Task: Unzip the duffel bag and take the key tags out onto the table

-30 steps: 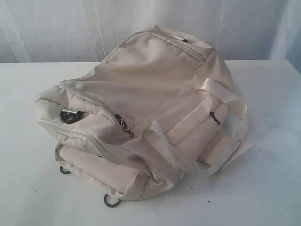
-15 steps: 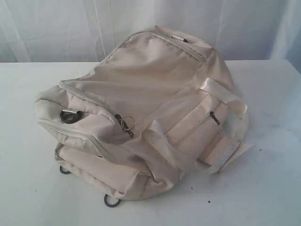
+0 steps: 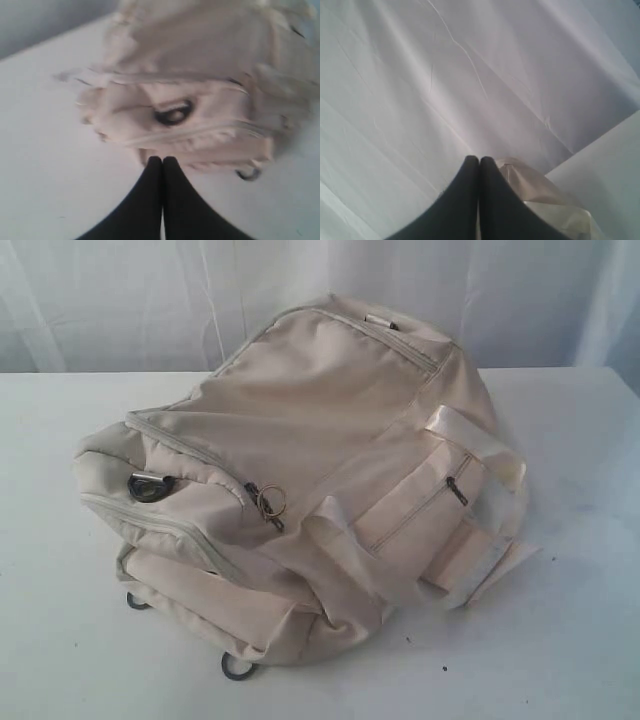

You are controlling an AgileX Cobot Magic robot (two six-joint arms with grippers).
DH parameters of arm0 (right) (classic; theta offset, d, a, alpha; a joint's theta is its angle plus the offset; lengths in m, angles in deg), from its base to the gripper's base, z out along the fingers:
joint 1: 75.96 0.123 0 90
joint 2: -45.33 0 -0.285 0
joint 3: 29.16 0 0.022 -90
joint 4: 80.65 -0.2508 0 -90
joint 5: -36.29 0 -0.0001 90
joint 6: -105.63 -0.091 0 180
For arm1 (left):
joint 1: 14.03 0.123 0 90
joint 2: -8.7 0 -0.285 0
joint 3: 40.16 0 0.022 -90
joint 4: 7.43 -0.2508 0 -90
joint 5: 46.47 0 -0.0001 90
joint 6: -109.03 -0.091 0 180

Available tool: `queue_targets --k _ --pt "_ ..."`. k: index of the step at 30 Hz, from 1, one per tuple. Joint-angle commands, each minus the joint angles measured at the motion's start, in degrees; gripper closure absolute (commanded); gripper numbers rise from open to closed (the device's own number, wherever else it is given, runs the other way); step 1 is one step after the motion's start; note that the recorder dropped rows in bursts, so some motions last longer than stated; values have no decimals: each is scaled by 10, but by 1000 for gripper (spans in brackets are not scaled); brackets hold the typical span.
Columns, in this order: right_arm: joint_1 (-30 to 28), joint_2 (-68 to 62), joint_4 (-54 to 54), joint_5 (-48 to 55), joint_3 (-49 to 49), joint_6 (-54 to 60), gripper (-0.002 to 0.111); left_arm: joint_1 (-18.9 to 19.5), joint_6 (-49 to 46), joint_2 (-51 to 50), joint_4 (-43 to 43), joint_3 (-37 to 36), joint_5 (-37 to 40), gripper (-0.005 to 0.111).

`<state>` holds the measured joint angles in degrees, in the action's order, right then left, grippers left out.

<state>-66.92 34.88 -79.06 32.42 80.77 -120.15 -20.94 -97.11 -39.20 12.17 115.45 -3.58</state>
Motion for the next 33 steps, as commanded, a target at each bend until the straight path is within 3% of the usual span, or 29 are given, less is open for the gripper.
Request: queue_targets --k 1,5,10,13,20,22,26,28,33 --pt "45 -96 26 83 114 70 108 -57 -115 -108 100 26 107 107" --pt "113 -234 -27 228 228 247 108 -77 -129 -161 103 26 108 107" --pt "197 -430 -277 387 353 616 108 -78 -129 -189 112 26 90 107" --pt "231 -540 -381 418 399 764 108 -78 -129 -192 113 26 90 107" --pt "301 -749 -389 417 489 841 103 -87 -129 -192 133 26 93 107" --pt "320 -791 -388 417 505 880 91 -87 -129 -192 136 26 94 107" --pt "346 -847 -387 410 518 942 57 -87 -129 -192 138 26 98 107" --pt "351 -864 -384 404 516 961 49 -87 -129 -192 138 26 98 107" --pt "356 -919 -329 376 516 964 51 -87 -129 -192 138 26 98 107"
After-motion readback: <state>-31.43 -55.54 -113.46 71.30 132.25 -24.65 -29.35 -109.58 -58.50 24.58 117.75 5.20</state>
